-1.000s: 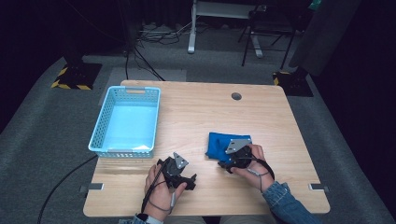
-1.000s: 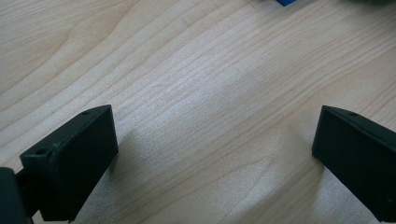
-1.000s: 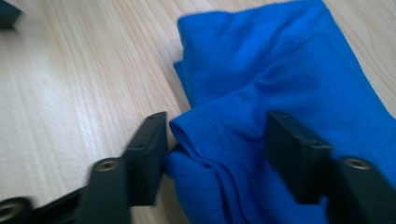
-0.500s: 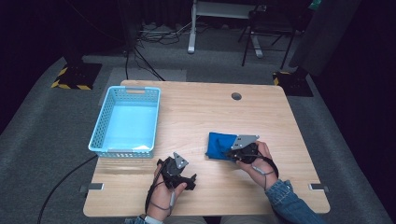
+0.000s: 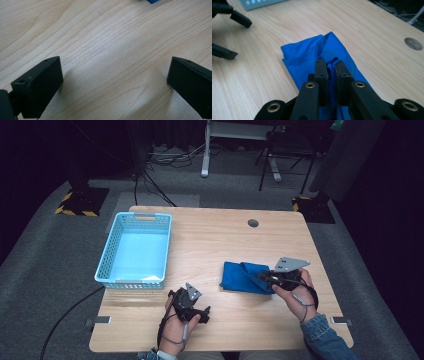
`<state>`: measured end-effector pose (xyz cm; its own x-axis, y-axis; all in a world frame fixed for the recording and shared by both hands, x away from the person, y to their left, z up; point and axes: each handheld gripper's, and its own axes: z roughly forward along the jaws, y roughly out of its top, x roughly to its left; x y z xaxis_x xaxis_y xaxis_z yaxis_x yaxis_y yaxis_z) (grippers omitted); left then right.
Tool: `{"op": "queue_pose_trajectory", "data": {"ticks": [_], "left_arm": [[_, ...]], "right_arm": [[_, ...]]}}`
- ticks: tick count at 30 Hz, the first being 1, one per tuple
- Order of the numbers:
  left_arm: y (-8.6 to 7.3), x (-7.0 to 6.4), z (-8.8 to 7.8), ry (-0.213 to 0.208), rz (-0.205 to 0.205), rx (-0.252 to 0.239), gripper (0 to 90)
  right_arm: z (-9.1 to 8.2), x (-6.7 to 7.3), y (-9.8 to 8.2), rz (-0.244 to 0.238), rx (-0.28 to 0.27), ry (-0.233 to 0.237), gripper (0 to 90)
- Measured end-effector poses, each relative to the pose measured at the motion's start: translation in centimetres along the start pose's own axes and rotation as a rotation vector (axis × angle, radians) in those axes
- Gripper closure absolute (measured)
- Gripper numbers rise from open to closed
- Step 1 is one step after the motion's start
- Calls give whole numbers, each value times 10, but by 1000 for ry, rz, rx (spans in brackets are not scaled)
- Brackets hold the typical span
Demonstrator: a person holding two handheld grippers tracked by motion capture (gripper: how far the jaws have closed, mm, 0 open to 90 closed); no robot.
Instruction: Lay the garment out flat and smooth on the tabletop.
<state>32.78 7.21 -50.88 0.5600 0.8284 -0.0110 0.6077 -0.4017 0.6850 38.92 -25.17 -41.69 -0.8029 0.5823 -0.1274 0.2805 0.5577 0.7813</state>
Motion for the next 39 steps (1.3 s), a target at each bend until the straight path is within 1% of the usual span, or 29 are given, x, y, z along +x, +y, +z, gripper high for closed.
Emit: {"op": "queue_pose_trajectory", "data": {"ticks": [2,9,15,19,25,26,27,28,29,30,31,32,33,35,37,39], "left_arm": [[0,0,0,0,1,0,2],[0,0,0,2,0,1,2],[0,0,0,3,0,2,2],[1,0,1,6,-4,2,2],[1,0,1,7,-4,2,2],[1,0,1,7,-4,2,2],[1,0,1,7,-4,3,2],[1,0,1,7,-4,2,2],[2,0,1,9,-5,2,3],[2,-1,2,11,-9,0,3],[2,-1,2,11,-9,0,4],[3,-1,2,11,-3,0,6],[3,-1,2,9,-3,-2,9],[4,-2,3,3,1,-12,35],[6,-4,3,-5,6,-22,102],[9,-6,4,-29,-3,-30,109]], "right_arm": [[-7,-5,-4,27,-25,-11,825],[-30,-22,-22,97,-72,-56,825],[-43,-33,-37,145,-97,-85,823],[-49,-39,-48,175,-116,-99,824],[-63,-51,-71,251,-157,-129,813],[-67,-54,-76,264,-157,-143,798],[-71,-57,-82,281,-160,-164,746],[-78,-61,-91,317,-161,-207,582],[-82,-65,-97,344,-150,-241,458],[-88,-69,-105,372,-138,-285,383],[-100,-75,-116,410,-133,-344,295],[-107,-78,-122,426,-131,-375,271],[-114,-80,-127,434,-137,-393,269],[-121,-82,-132,438,-138,-394,269],[-125,-83,-135,423,-133,-390,269],[-126,-82,-135,407,-126,-372,269]]}}
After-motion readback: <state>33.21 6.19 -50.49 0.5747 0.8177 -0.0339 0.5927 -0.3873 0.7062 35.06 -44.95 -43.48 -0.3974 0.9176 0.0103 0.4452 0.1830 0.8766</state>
